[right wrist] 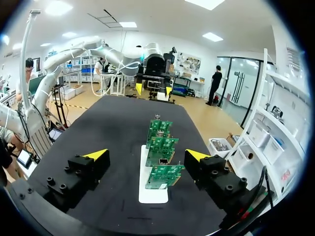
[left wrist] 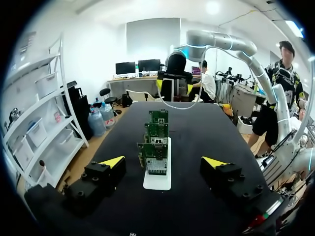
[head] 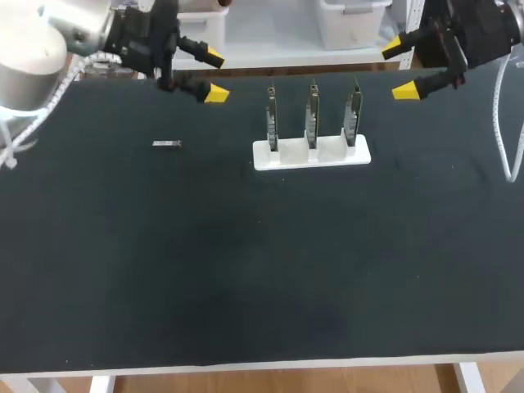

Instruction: Pick up the optical module with the left hand, and insert it into the network port with the right hand.

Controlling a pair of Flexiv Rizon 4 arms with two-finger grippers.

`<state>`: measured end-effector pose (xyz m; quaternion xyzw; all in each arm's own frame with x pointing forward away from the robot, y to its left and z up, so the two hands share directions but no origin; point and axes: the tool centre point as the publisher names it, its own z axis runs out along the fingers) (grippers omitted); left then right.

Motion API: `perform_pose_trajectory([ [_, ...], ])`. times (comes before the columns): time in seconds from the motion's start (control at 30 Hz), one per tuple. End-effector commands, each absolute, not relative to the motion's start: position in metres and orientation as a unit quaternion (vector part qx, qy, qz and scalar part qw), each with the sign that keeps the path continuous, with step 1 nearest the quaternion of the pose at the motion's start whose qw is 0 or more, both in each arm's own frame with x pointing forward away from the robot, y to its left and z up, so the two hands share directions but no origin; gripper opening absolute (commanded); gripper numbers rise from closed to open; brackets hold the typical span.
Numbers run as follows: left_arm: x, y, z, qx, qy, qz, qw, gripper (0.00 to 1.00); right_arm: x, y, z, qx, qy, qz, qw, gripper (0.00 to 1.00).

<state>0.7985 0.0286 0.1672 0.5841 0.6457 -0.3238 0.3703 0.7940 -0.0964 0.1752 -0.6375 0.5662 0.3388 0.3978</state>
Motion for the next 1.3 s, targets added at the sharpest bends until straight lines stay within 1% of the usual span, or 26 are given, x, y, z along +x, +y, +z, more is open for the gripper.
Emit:
perform_pose_trajectory([
  [0.03,0.786,0.03,0.163,0.567,0.653,-0.303,0.4,1.0,0.792,-0.096,0.176,-0.637,0.567,0.337,0.398,1.0],
  [0.33,0.786,0.03,0.163,0.567,0.653,-0.303,0.4,1.0,0.792,-0.096,0.176,-0.637,0.567,0.337,0.398,1.0],
  [0.4,0.793,0.017,0.168,0.592,0.638,-0.302,0.389,1.0,0.792,-0.096,0.176,-0.637,0.567,0.337,0.398,1.0],
  [0.5,0.801,0.013,0.167,0.608,0.648,-0.29,0.355,1.0,0.792,-0.096,0.176,-0.637,0.567,0.337,0.398,1.0],
  [0.97,0.799,0.055,0.136,0.589,0.714,-0.262,0.271,1.0,0.792,-0.096,0.176,-0.637,0.567,0.337,0.398,1.0],
  [1.07,0.797,0.065,0.128,0.578,0.731,-0.249,0.264,1.0,0.792,-0.096,0.176,-0.637,0.567,0.337,0.398,1.0],
  [1.1,0.796,0.067,0.127,0.574,0.728,-0.256,0.273,1.0,0.792,-0.096,0.176,-0.637,0.567,0.337,0.398,1.0],
  [1.3,0.787,0.075,0.118,0.563,0.732,-0.258,0.284,1.0,0.792,-0.096,0.176,-0.637,0.567,0.337,0.398,1.0],
])
